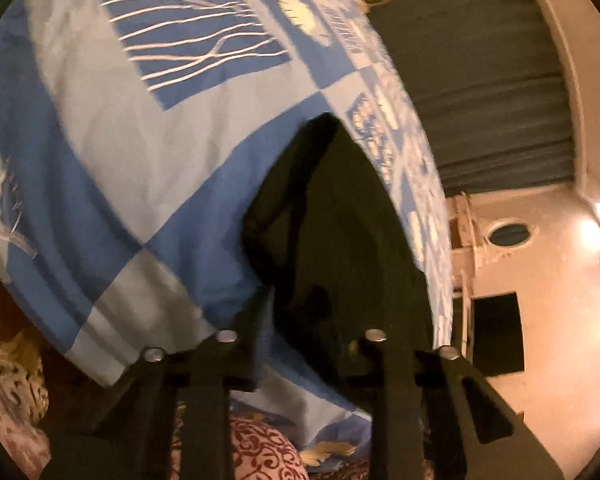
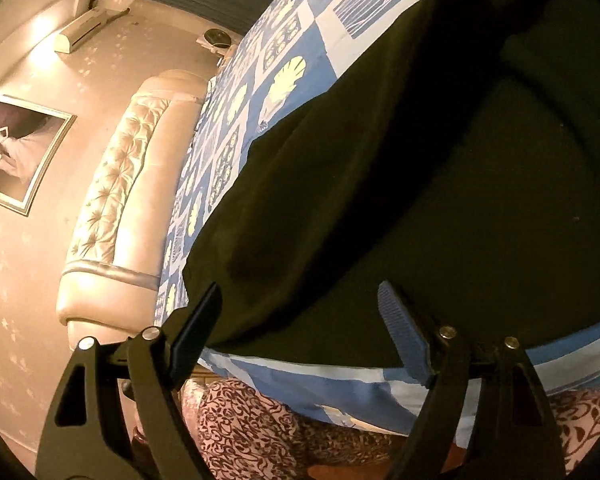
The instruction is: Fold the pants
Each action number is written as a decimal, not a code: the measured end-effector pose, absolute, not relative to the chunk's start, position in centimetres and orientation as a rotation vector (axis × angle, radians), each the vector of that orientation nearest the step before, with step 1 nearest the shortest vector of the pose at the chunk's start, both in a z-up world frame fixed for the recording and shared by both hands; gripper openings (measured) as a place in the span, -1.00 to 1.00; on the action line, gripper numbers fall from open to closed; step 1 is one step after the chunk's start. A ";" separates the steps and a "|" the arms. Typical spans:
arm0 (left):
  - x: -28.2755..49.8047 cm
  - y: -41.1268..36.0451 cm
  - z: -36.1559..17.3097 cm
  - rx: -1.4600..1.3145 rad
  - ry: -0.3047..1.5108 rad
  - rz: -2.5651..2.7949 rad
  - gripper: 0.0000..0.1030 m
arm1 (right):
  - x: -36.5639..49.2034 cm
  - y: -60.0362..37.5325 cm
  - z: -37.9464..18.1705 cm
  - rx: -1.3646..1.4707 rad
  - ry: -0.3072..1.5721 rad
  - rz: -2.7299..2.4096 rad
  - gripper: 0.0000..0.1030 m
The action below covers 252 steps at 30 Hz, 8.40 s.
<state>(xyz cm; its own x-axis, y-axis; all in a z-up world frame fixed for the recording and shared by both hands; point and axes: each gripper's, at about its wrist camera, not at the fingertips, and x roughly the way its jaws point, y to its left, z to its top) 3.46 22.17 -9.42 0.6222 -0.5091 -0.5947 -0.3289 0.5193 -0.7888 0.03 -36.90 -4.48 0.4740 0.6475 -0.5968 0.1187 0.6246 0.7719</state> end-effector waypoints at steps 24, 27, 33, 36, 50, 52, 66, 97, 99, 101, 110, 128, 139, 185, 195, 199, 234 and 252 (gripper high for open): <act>4.5 21.2 -9.1 -1.069 0.979 -0.064 -0.72 | 2.0 -34.9 -4.5 0.869 1.033 0.397 0.50; 4.4 21.5 -9.4 -1.101 0.978 -0.060 -0.73 | 2.9 -34.6 -5.2 0.879 1.050 0.384 -0.48; 4.1 22.0 -9.1 -1.159 0.972 -0.064 -0.74 | 2.6 -34.1 -4.6 0.887 1.023 0.385 -0.73; 4.1 22.4 -9.0 -1.202 0.981 -0.062 -0.74 | 2.4 -33.7 -3.2 0.862 0.998 0.408 -0.73; 2.1 22.4 -10.1 -1.393 1.008 0.010 0.02 | 2.4 -34.3 -3.7 0.928 1.014 0.414 -0.73; 2.1 22.2 -10.0 -1.396 1.007 0.015 0.02 | 2.4 -34.3 -3.7 0.933 1.017 0.415 -0.73; 2.5 22.1 -7.5 -1.260 0.999 0.076 -0.01 | 2.3 -34.7 -5.6 0.990 1.049 0.404 -0.69; 2.1 25.3 -6.8 -1.121 0.937 0.060 -0.86 | -0.2 -35.5 -3.7 0.961 1.015 0.385 -0.40; 2.4 23.5 -5.7 -1.083 0.945 0.001 -0.84 | 1.1 -40.1 -1.1 0.940 0.921 0.283 0.22; 3.1 20.8 -4.6 -1.036 0.957 -0.079 -0.80 | 2.8 -44.2 0.8 0.923 0.868 0.194 0.33; 4.9 7.6 -3.6 -0.912 1.087 -0.384 -0.28 | 18.9 -60.3 4.6 0.654 0.979 -0.333 0.51; 2.5 -2.7 -4.4 -0.638 1.186 -0.631 0.15 | 24.5 -66.9 -2.7 0.477 1.275 -0.555 -0.55; 2.3 -7.9 -5.7 -0.884 1.208 -0.643 0.34 | 10.8 -70.9 4.2 0.825 0.932 -0.258 -0.83; 2.5 -8.9 -10.3 -1.148 1.006 -0.228 -0.83 | -6.4 -74.3 0.7 1.147 0.710 -0.048 -0.78; 1.2 -6.7 -6.0 -1.025 0.958 -0.367 -0.83 | -9.4 -74.9 2.0 1.076 0.654 -0.024 -0.79; 0.4 -6.6 -7.9 -0.982 1.025 -0.376 -0.83 | -11.5 -75.4 -2.1 1.097 0.768 -0.098 -0.78; 0.3 -6.4 -11.2 -1.054 1.095 -0.389 -0.83 | -11.4 -78.6 -4.9 1.191 0.694 -0.286 -0.74; 0.9 -6.8 -11.4 -1.018 1.120 -0.450 -0.82 | -11.9 -80.9 -5.7 1.191 0.632 -0.279 -0.17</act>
<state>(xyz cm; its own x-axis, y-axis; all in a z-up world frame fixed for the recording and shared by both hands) 0.87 -6.82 -11.39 0.4107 -0.7461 -0.5241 -0.1763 0.4989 -0.8485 -11.90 -80.94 -5.70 0.7968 0.1219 -0.5918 0.5190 0.3633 0.7737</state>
